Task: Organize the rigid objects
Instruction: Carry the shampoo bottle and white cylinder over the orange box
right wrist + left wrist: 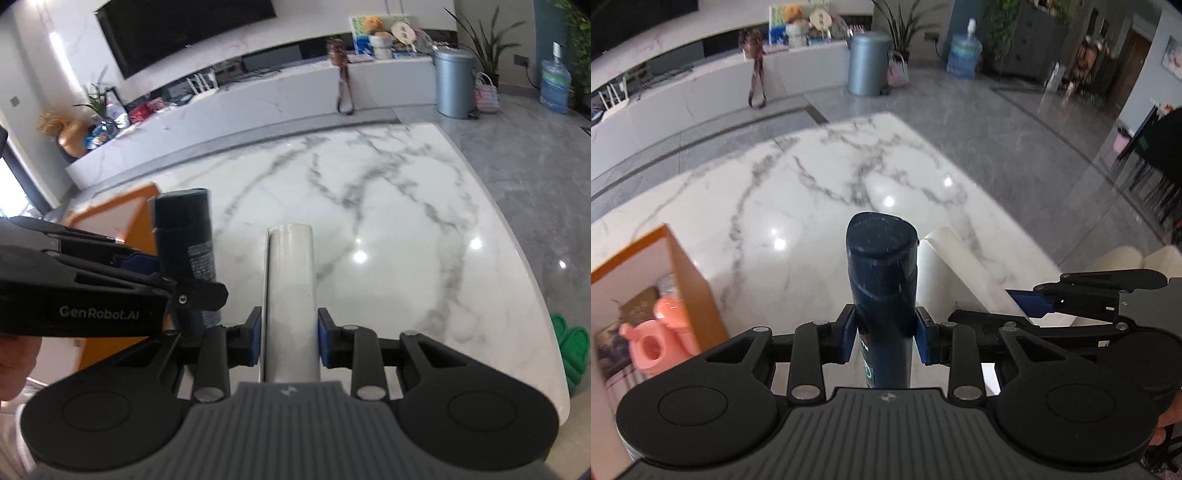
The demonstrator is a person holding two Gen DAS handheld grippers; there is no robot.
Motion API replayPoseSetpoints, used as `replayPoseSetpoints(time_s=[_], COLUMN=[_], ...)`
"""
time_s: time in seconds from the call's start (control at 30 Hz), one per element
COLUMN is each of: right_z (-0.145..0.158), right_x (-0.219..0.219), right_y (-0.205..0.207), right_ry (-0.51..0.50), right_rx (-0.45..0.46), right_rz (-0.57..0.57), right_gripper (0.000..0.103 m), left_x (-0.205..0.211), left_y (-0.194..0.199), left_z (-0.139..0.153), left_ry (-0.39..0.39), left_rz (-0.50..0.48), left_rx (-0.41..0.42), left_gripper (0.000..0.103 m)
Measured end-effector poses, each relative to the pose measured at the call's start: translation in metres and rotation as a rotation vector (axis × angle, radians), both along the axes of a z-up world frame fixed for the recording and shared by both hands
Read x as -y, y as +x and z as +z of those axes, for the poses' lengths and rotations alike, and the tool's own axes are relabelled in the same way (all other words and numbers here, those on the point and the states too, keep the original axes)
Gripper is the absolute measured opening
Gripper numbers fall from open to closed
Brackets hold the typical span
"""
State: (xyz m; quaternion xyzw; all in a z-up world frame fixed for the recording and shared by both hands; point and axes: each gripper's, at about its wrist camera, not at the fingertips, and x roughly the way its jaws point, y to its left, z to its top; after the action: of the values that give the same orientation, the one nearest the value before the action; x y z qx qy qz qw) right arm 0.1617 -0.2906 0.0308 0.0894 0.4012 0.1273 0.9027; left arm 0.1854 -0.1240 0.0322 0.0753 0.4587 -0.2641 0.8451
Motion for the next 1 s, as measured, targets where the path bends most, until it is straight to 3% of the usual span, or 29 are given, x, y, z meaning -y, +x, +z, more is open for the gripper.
replayPoseSetpoints(time_s=[0.2,0.53,0.73,1.0], right_z=[0.034,0.064,0.065,0.052], right_x=[-0.034,-0.126,-0.19,-0.258], right_y=[-0.012,-0.018,-0.007,0.02], right_ry=[0.027,-0.04,-0.11,-0.23], right_rx=[0.035,0.084,0.092,0.056], right_rz=[0.087,0.309,0.478,0.779], right_gripper=[0.03,0.03,0.03,0.03], left_x=[-0.037,-0.125,-0.177,-0.219], left_y=[-0.013,-0.027,-0.028,-0.024], left_z=[0.026,0.044,0.041,0.018], left_ry=[-0.011,0.01,0.042,0.081], left_rz=[0.048,0.154,0.215,0.171], left_rx=[0.051,0.091,0.092,0.073], left_gripper=[0.036,0.036,0.036,0.036])
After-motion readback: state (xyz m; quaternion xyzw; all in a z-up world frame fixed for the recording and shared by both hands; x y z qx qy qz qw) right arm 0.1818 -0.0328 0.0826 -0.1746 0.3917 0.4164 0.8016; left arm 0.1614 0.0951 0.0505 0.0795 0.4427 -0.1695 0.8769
